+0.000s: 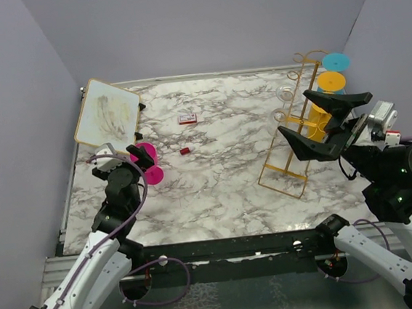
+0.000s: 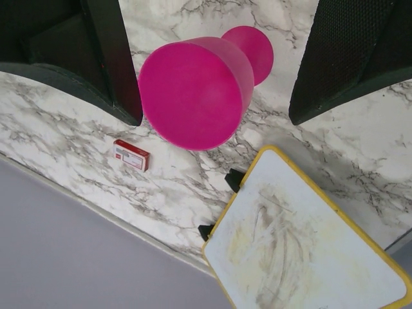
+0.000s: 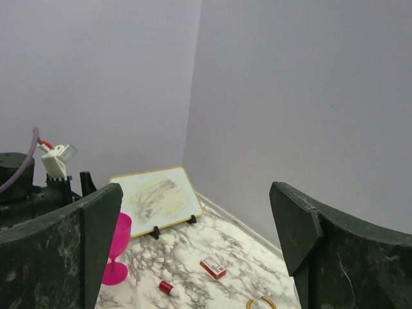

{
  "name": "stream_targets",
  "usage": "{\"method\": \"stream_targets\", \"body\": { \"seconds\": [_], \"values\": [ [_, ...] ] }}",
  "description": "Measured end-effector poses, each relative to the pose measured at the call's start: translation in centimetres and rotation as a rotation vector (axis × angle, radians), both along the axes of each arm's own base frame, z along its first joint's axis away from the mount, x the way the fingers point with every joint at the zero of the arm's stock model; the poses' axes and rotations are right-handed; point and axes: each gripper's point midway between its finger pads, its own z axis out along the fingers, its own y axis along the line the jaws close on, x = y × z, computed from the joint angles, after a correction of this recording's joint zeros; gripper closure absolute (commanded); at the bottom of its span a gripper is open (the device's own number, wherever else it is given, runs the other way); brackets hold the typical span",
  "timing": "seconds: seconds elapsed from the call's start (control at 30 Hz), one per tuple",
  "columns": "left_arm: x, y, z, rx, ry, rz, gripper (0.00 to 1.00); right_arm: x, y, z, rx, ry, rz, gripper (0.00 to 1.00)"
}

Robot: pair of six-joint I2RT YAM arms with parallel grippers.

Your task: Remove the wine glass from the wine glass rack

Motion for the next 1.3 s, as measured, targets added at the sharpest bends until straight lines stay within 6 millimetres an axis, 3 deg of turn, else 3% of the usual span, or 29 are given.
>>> {"method": "stream_targets", "body": {
  "seconds": [0.13, 0.33, 0.43, 0.6, 0.67, 0.8, 0.93, 1.1, 1.2, 1.3],
  "values": [
    [-0.4, -0.6, 2.7, 0.002, -0.026, -0.052, 0.01, 1.0, -0.4, -0.2, 0.042, 0.059, -0.035, 0.01],
    [-0.2, -2.5, 11.9, -0.023, -0.171, -0.171, 0.01, 3.4, -1.7, 0.5, 0.071, 0.14, -0.154, 0.01],
    [0.8, -4.9, 16.1, -0.03, -0.232, -0.278, 0.01, 4.6, -2.7, 1.6, 0.105, 0.163, -0.228, 0.01],
    [4.4, -10.4, 19.9, -0.055, -0.214, -0.471, 0.01, 7.2, -3.6, 1.4, 0.17, 0.256, -0.326, 0.01],
    [5.8, -12.5, 20.4, -0.082, -0.188, -0.541, 0.01, 8.8, -3.9, 1.4, 0.187, 0.313, -0.376, 0.01],
    [7.9, -16.9, 19.4, -0.158, -0.095, -0.697, 0.02, 12.1, -4.5, 1.7, 0.181, 0.385, -0.505, 0.01],
    [8.9, -20.7, 17.9, -0.263, 0.011, -0.833, 0.09, 14.7, -4.1, -0.3, 0.082, 0.448, -0.583, 0.01],
    [8.5, -25.5, 17.4, -0.438, 0.079, -0.994, 0.14, 15.7, -3.5, -2.3, 0.011, 0.525, -0.595, 0.0],
    [7.5, -29.0, 17.6, -0.501, 0.11, -1.072, 0.26, 15.7, -3.4, -1.9, 0.03, 0.544, -0.588, 0.0],
    [6.7, -32.5, 19.1, -0.551, 0.119, -1.136, 0.37, 15.2, -3.5, -1.2, 0.066, 0.551, -0.576, 0.01]
  ]
}}
